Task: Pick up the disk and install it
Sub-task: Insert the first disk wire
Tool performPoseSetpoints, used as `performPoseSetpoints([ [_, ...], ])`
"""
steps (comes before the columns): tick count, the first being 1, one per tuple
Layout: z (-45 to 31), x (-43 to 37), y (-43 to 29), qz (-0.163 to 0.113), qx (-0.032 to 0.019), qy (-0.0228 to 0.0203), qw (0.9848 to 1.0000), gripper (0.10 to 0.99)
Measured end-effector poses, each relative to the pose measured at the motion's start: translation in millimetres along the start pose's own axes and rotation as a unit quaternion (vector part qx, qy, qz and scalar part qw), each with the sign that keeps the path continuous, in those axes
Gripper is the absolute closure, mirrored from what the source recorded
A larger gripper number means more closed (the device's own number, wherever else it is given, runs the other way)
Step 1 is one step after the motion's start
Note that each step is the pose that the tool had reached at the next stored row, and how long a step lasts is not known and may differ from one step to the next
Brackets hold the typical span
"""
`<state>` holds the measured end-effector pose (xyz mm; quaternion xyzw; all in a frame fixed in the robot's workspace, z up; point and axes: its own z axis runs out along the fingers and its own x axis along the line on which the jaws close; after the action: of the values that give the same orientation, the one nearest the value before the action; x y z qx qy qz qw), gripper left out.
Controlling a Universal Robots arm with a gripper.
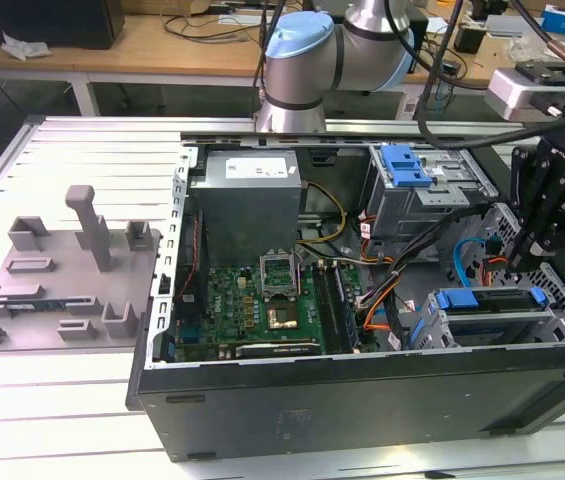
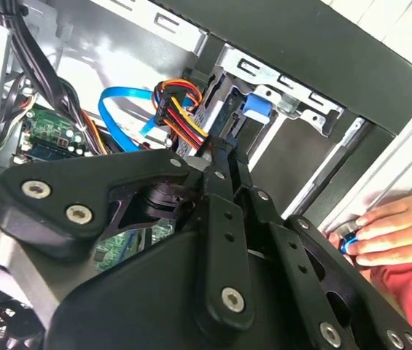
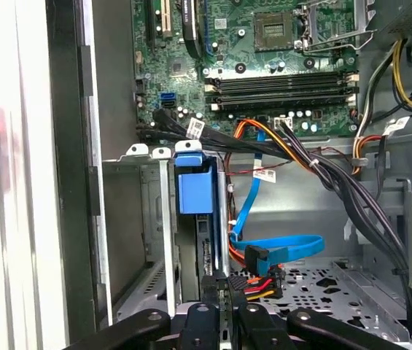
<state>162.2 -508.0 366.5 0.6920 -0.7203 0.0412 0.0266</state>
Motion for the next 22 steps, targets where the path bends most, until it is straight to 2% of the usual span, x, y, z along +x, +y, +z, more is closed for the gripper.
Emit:
performPoseSetpoints([
  [4,0.6,5.7,-0.4,0.000,-0.0004,-0.0122,0.9999,0.918],
  [5,0.7,7.2,-0.6,0.000,-0.0007,-0.0174,0.9998,0.918],
  [6,1.0,9.3,-0.9,0.000,-0.0010,-0.0254,0.9997,0.918],
  [7,1.1,10.6,-1.0,0.000,-0.0011,-0.0279,0.9996,0.918],
  [13,1.1,11.4,-1.0,0.000,-0.0011,-0.0281,0.9996,0.918],
  [15,1.3,13.4,-1.1,0.000,-0.0011,-0.0299,0.9996,0.918],
  [17,1.8,17.9,-1.3,0.000,-0.0013,-0.0350,0.9994,0.918],
  [22,2.9,17.7,-5.1,0.009,-0.0019,-0.0351,0.9993,0.918],
])
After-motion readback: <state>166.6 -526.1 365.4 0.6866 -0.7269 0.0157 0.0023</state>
